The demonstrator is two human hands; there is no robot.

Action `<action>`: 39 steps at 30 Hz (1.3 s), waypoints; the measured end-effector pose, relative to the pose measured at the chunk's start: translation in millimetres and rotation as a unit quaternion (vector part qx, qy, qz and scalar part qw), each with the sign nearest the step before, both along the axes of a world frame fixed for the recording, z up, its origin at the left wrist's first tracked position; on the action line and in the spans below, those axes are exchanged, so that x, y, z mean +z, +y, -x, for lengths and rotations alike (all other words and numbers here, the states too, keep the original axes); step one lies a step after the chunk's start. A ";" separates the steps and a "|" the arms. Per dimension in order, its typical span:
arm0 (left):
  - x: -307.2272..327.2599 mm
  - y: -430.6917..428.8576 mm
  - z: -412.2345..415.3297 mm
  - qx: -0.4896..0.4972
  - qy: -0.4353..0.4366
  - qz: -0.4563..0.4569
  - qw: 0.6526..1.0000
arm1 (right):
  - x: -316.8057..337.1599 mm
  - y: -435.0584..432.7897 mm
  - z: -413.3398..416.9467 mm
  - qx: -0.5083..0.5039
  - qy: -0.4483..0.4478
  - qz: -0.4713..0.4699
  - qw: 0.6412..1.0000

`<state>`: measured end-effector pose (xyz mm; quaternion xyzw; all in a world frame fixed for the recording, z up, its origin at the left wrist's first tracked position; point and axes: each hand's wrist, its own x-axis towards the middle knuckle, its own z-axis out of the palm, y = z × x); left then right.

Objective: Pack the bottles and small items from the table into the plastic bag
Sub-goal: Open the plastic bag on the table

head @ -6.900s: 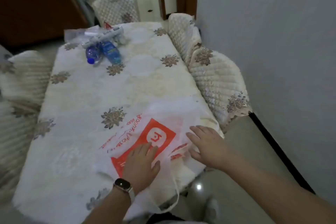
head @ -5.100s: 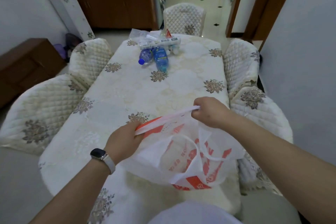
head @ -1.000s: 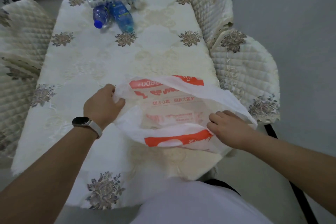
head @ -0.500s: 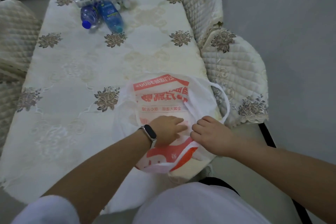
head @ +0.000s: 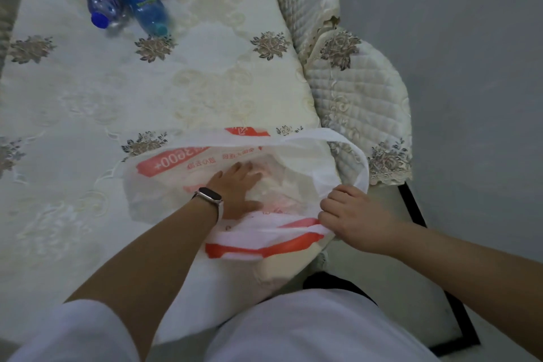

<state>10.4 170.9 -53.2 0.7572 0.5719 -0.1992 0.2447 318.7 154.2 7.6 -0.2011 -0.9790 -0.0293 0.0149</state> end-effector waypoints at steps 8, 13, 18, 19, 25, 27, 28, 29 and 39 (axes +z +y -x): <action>12.2 -7.6 3.3 0.016 -0.023 -0.038 0.999 | 10.3 7.4 18.1 -0.066 -0.044 0.011 0.997; 50.5 -27.9 -1.4 0.003 -0.055 -0.078 0.995 | 25.7 7.1 38.7 -0.048 -0.078 0.048 0.995; 72.2 -51.7 12.1 0.002 -0.081 -0.134 0.988 | 46.0 2.9 48.6 -0.016 -0.090 0.091 0.992; 74.2 -56.9 15.5 0.003 -0.087 -0.147 0.985 | 49.9 1.0 51.0 -0.011 -0.086 0.098 0.991; 80.2 -85.5 36.0 0.043 -0.113 -0.232 0.965 | 62.7 -16.0 73.7 -0.014 -0.013 0.097 0.995; 81.7 -93.5 40.8 0.065 -0.118 -0.248 0.959 | 60.1 -22.0 81.9 -0.029 0.013 0.086 0.996; 82.0 -97.6 43.0 0.075 -0.119 -0.254 0.957 | 57.6 -24.9 85.7 -0.038 0.021 0.079 0.996; 82.6 -101.6 44.7 0.083 -0.120 -0.259 0.955 | 55.4 -27.5 89.2 -0.049 0.027 0.071 0.996; 116.4 -156.5 35.6 0.185 -0.037 -0.316 0.930 | 58.2 -36.7 110.0 -0.049 0.063 0.048 0.996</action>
